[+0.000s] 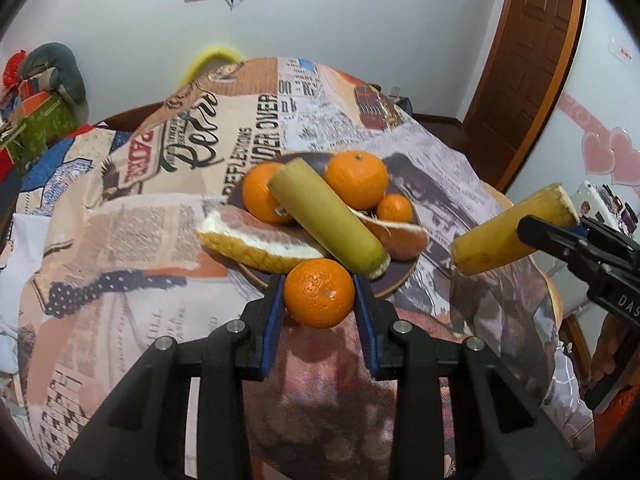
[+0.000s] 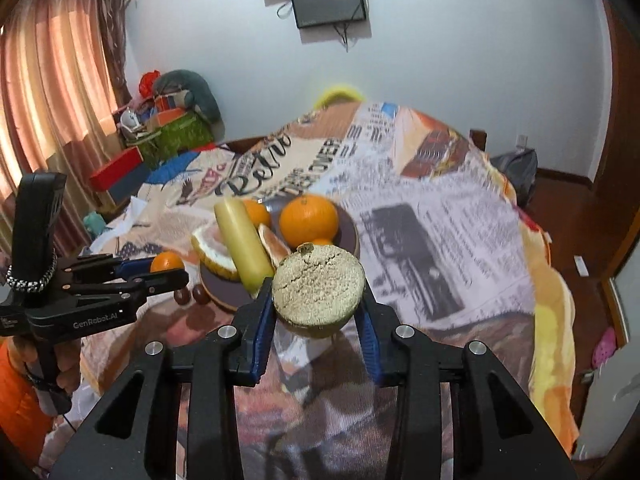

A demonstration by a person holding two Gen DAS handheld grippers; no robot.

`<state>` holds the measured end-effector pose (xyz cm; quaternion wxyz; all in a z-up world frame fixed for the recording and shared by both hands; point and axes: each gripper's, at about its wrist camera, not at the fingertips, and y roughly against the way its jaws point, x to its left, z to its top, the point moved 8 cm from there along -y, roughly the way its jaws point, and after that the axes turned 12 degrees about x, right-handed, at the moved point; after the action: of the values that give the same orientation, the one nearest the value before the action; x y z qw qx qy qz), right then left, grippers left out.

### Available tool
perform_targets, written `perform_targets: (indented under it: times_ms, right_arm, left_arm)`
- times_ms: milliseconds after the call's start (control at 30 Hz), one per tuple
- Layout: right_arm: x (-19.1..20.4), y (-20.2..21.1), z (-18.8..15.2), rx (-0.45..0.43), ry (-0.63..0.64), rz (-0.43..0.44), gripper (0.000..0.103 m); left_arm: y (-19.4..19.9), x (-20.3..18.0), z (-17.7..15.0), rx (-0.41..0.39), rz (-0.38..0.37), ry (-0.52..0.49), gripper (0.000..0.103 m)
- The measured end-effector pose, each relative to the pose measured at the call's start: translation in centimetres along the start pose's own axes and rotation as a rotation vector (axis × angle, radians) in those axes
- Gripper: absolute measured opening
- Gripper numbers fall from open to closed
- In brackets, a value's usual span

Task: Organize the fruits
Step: 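Lift the corn cob upright with the right tool and carry it over the plate, then lower the corn cob onto the plate and open the right tool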

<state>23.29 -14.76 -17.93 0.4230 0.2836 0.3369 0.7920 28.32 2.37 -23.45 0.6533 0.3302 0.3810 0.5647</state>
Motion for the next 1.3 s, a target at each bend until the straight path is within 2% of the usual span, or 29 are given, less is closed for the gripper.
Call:
perform_targets:
  times_ms: [367, 633, 900, 1067, 1300]
  right_arm:
    - [0.4, -0.7, 3.2, -0.048, 0.025, -0.007, 0.034]
    - [1.4, -2.5, 4.6, -0.035, 0.071, -0.003, 0.034]
    - [2.2, -5.0, 6.1, -0.019, 0.094, 0.013, 0.034]
    - [3.3, -6.7, 7.4, -0.010, 0.120, 0.043, 0.034]
    - [3.9, -9.3, 8.6, 0.012, 0.140, 0.036, 0.034]
  left_arm:
    - [-0.2, 2.2, 2.2, -0.029, 0.019, 0.034, 0.034]
    - [-2.4, 3.5, 3.3, -0.006, 0.031, 0.035, 0.034]
    - [-4.1, 4.6, 4.2, 0.008, 0.009, 0.066, 0.034]
    - [-4.9, 4.3, 4.5, 0.014, 0.006, 0.046, 0.034]
    - [-5.5, 4.5, 4.8, 0.024, 0.013, 0.032, 0.034]
